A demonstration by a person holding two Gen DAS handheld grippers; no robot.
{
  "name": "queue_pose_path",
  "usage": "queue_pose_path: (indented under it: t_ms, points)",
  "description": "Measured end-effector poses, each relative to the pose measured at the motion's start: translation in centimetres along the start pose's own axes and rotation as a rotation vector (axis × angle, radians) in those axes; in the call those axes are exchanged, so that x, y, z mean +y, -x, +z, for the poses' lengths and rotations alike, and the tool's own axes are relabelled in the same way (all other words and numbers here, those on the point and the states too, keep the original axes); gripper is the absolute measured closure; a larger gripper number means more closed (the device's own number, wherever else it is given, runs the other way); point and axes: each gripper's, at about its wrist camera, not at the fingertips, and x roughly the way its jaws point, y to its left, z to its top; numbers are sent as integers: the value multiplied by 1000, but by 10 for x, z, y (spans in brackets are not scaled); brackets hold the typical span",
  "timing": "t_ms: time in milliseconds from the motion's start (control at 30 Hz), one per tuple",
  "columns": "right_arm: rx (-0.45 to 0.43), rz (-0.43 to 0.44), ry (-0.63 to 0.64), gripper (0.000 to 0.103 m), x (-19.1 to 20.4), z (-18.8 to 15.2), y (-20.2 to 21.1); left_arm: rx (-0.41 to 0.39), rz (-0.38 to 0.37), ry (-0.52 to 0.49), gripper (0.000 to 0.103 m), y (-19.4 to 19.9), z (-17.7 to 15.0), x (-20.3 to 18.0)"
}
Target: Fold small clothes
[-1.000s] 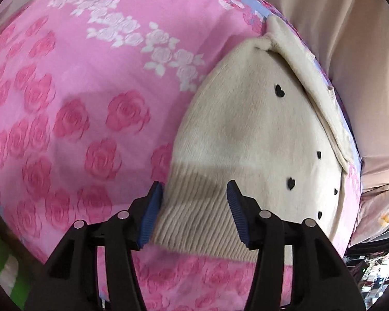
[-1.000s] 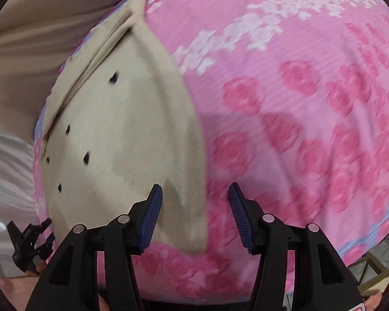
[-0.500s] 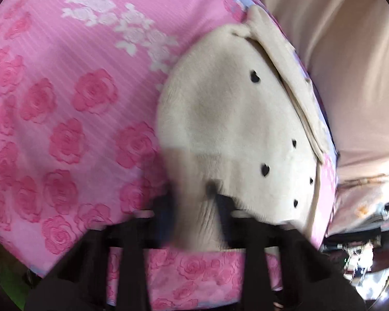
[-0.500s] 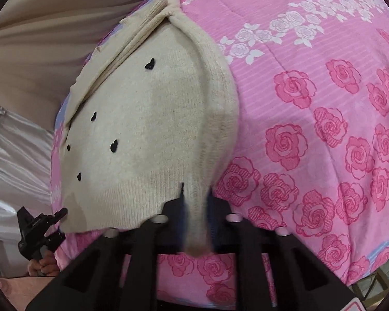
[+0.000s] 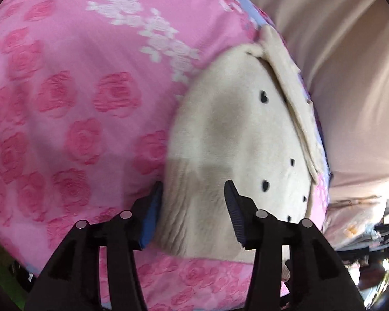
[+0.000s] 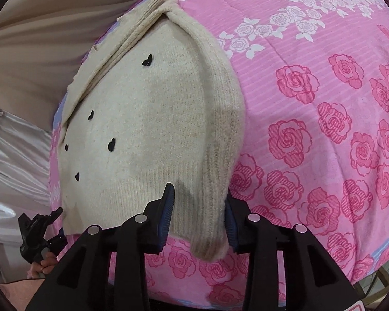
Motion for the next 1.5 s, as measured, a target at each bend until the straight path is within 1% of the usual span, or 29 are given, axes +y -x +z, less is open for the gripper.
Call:
queue_pose_path:
  t_ms: [33, 67, 100, 167, 200, 267, 300, 367, 500, 633, 667, 733, 800, 867, 933, 967, 1033, 1067, 1100, 1133, 1167, 1200, 1233, 1267, 1333, 1367, 1400, 1433, 1500]
  points:
    - [5, 17, -22, 93, -3, 1, 0, 30, -24, -4, 79, -6, 2, -3]
    - [-1, 36, -55, 93, -5, 4, 1, 52, -27, -7, 83, -10, 3, -4]
    - [-8, 68, -86, 94, -6, 7, 4, 61, -18, -14, 90, -13, 5, -7]
    - [-33, 86, -110, 94, -6, 12, 13, 65, -27, -11, 93, -11, 8, -11]
    - [-40, 78, -98, 95, -4, 14, 19, 63, -29, -10, 93, -9, 10, -13]
    - [-39, 14, -30, 95, 2, 16, 31, 58, 0, -32, 94, 1, 9, -19]
    - [-31, -13, 3, 95, 5, 16, 35, 57, 6, -56, 94, 9, 7, -21]
    - [-2, -63, 89, 96, 10, 11, 44, 63, 15, -59, 95, 21, 0, -21]
    - [56, -102, 199, 96, 12, -2, 55, 75, 22, -59, 96, 44, -20, -21]
    - [123, -130, 268, 96, -2, -11, 60, 117, 36, -64, 97, 50, -41, -23]
    - [140, -136, 276, 96, -7, -14, 61, 131, 45, -70, 97, 51, -49, -23]
    - [180, -130, 279, 96, -18, -19, 64, 152, 56, -51, 97, 52, -59, -19]
    - [235, -131, 314, 96, -23, -29, 68, 178, 67, -25, 97, 56, -69, -14]
    - [293, -121, 341, 96, -29, -40, 75, 205, 87, -25, 97, 66, -78, -13]
    - [328, -98, 334, 96, -34, -45, 84, 211, 95, -36, 97, 79, -86, -17]
    - [335, -67, 318, 96, -36, -45, 91, 192, 90, -43, 97, 88, -89, -22]
    - [296, 3, 287, 96, -32, -35, 109, 98, 43, -52, 97, 113, -89, -34]
    - [235, 50, 264, 96, -24, -21, 122, 38, 18, -74, 97, 126, -86, -45]
    - [180, 87, 245, 96, -21, -7, 132, -5, -2, -94, 97, 132, -81, -58]
    - [104, 139, 220, 96, -11, 13, 141, -43, -29, -115, 97, 137, -73, -72]
    - [33, 189, 210, 96, -1, 33, 149, -73, -59, -139, 97, 139, -61, -88]
    - [-21, 221, 212, 96, 7, 50, 154, -92, -81, -161, 97, 139, -51, -100]
    - [-75, 243, 215, 96, 15, 67, 157, -114, -97, -191, 97, 136, -38, -113]
    - [-137, 278, 206, 96, 23, 89, 158, -154, -102, -229, 97, 132, -21, -129]
    - [-209, 332, 173, 96, 41, 123, 146, -201, -120, -266, 96, 120, 5, -150]
    - [-231, 342, 161, 96, 45, 140, 139, -232, -113, -272, 96, 112, 21, -160]
    - [-245, 349, 150, 96, 48, 155, 130, -239, -117, -274, 96, 104, 33, -165]
    - [-258, 343, 142, 96, 51, 171, 120, -257, -118, -264, 96, 93, 49, -171]
    - [-268, 321, 123, 96, 60, 200, 95, -262, -112, -249, 96, 67, 79, -181]
